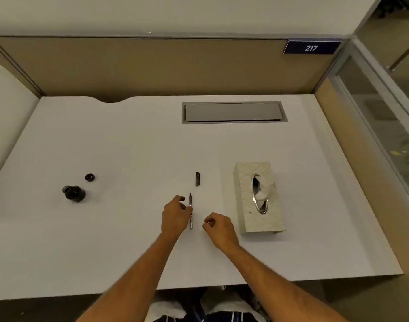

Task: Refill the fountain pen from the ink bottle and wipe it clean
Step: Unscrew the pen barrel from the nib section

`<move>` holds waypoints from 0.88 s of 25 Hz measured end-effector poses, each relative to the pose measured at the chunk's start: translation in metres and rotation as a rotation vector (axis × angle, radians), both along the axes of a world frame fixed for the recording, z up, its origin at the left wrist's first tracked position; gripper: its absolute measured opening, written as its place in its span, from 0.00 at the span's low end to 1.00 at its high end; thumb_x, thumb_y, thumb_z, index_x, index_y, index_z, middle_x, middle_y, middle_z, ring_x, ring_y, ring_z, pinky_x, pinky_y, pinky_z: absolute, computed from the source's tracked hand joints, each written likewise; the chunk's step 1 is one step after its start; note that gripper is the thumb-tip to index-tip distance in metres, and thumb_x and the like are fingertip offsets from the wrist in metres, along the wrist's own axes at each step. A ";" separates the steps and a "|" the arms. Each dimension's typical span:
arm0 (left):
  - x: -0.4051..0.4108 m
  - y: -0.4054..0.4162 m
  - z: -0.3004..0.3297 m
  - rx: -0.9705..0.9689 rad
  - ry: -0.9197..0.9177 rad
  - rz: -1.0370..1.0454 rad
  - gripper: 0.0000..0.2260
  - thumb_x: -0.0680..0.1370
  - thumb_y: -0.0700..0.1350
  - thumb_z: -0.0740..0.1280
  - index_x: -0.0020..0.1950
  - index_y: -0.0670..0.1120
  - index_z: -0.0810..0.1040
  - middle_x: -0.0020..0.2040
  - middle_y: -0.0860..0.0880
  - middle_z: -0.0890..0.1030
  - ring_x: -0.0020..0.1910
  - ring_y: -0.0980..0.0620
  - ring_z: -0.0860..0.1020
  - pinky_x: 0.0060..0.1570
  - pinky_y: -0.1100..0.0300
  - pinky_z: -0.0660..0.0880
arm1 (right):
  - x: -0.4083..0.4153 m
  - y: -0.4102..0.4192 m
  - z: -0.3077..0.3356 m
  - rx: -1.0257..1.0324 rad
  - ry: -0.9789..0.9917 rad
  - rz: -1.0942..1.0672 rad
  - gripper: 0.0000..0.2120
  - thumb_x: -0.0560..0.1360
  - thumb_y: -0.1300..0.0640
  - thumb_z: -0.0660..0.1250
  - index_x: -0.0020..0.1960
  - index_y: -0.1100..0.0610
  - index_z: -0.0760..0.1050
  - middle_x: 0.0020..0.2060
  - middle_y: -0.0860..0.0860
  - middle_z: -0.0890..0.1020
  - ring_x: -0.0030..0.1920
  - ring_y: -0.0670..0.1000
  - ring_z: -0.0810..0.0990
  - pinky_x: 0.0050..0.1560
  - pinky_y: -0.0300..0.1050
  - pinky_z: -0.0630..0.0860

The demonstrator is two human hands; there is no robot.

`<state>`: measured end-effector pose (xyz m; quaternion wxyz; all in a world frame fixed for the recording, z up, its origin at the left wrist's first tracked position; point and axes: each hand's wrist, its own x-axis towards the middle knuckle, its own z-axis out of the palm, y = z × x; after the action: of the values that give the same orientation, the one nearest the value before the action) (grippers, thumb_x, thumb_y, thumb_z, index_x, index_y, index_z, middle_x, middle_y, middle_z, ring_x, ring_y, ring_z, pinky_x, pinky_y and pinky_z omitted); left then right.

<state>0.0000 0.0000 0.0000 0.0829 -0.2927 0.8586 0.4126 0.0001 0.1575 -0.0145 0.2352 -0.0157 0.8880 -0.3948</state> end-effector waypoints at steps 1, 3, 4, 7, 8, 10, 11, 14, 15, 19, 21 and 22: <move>-0.007 0.003 -0.003 0.009 -0.015 0.031 0.20 0.76 0.47 0.71 0.66 0.44 0.74 0.51 0.45 0.83 0.46 0.48 0.80 0.46 0.59 0.73 | -0.004 0.000 -0.007 -0.009 -0.019 0.002 0.08 0.76 0.56 0.69 0.53 0.56 0.83 0.46 0.51 0.86 0.45 0.48 0.82 0.47 0.42 0.81; -0.016 0.006 -0.007 -0.009 -0.046 0.053 0.22 0.74 0.47 0.72 0.66 0.44 0.73 0.47 0.46 0.82 0.42 0.49 0.79 0.42 0.58 0.72 | -0.010 0.000 -0.012 -0.007 -0.046 0.012 0.08 0.76 0.56 0.69 0.53 0.56 0.83 0.47 0.51 0.86 0.45 0.48 0.82 0.46 0.41 0.80; -0.018 0.009 -0.008 -0.030 -0.074 0.044 0.23 0.74 0.46 0.72 0.66 0.43 0.72 0.46 0.46 0.82 0.41 0.49 0.78 0.41 0.57 0.72 | -0.011 -0.001 -0.013 0.001 -0.065 0.010 0.08 0.76 0.56 0.69 0.53 0.56 0.83 0.47 0.50 0.86 0.45 0.47 0.82 0.46 0.39 0.79; -0.022 0.012 -0.020 -0.091 -0.117 0.023 0.23 0.74 0.41 0.70 0.68 0.44 0.69 0.49 0.42 0.82 0.42 0.45 0.81 0.38 0.54 0.76 | -0.018 -0.001 -0.020 -0.021 -0.077 0.008 0.08 0.76 0.56 0.69 0.54 0.56 0.83 0.47 0.50 0.86 0.43 0.46 0.81 0.44 0.34 0.76; -0.024 0.013 -0.021 -0.111 -0.131 0.018 0.23 0.74 0.39 0.68 0.68 0.43 0.69 0.50 0.41 0.81 0.44 0.44 0.81 0.38 0.54 0.76 | -0.020 -0.001 -0.021 -0.021 -0.079 0.014 0.09 0.77 0.56 0.69 0.54 0.56 0.83 0.47 0.50 0.85 0.44 0.46 0.81 0.43 0.33 0.75; -0.026 0.013 -0.022 -0.119 -0.143 0.017 0.22 0.74 0.37 0.67 0.67 0.43 0.69 0.51 0.41 0.81 0.45 0.44 0.81 0.37 0.55 0.74 | -0.022 -0.001 -0.025 -0.026 -0.081 0.024 0.09 0.77 0.56 0.68 0.55 0.56 0.83 0.48 0.50 0.86 0.45 0.47 0.82 0.44 0.33 0.74; -0.026 0.013 -0.022 -0.103 -0.149 0.030 0.21 0.74 0.38 0.67 0.67 0.43 0.70 0.51 0.41 0.81 0.45 0.44 0.81 0.37 0.56 0.74 | -0.023 -0.001 -0.026 -0.028 -0.087 0.028 0.09 0.77 0.56 0.68 0.55 0.56 0.83 0.48 0.50 0.86 0.46 0.48 0.82 0.44 0.33 0.74; -0.019 0.010 -0.013 -0.013 -0.127 0.091 0.21 0.73 0.40 0.70 0.66 0.43 0.73 0.43 0.46 0.83 0.39 0.49 0.81 0.36 0.61 0.73 | -0.025 -0.001 -0.020 -0.052 -0.107 0.015 0.09 0.77 0.57 0.68 0.55 0.56 0.83 0.49 0.51 0.86 0.46 0.48 0.82 0.44 0.34 0.75; -0.016 0.008 -0.007 0.017 -0.103 0.101 0.21 0.73 0.40 0.71 0.65 0.43 0.75 0.40 0.48 0.82 0.36 0.52 0.80 0.36 0.63 0.72 | -0.026 -0.003 -0.015 -0.070 -0.115 0.011 0.09 0.77 0.56 0.68 0.56 0.56 0.83 0.50 0.51 0.86 0.47 0.47 0.82 0.46 0.35 0.76; -0.005 -0.002 0.034 0.137 0.037 0.129 0.18 0.72 0.39 0.71 0.61 0.43 0.80 0.40 0.49 0.83 0.38 0.52 0.82 0.43 0.57 0.80 | -0.031 -0.015 0.019 -0.211 -0.242 0.076 0.14 0.78 0.54 0.68 0.62 0.55 0.80 0.58 0.50 0.83 0.56 0.50 0.81 0.60 0.48 0.79; 0.002 -0.009 0.056 0.191 0.095 0.166 0.16 0.71 0.38 0.71 0.59 0.44 0.82 0.41 0.49 0.84 0.40 0.52 0.83 0.43 0.59 0.79 | -0.034 -0.022 0.040 -0.294 -0.331 0.135 0.13 0.79 0.53 0.66 0.62 0.53 0.79 0.58 0.50 0.83 0.58 0.50 0.81 0.58 0.48 0.80; 0.006 -0.012 0.065 0.207 0.112 0.178 0.15 0.71 0.39 0.71 0.57 0.45 0.83 0.40 0.50 0.84 0.40 0.53 0.82 0.42 0.62 0.77 | -0.033 -0.026 0.049 -0.344 -0.369 0.156 0.11 0.80 0.53 0.65 0.60 0.53 0.80 0.56 0.50 0.84 0.56 0.50 0.82 0.55 0.47 0.80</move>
<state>0.0056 -0.0120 0.0655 0.0276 -0.3342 0.7852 0.5206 -0.0332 0.1316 0.0343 0.4169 -0.0516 0.7460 -0.5168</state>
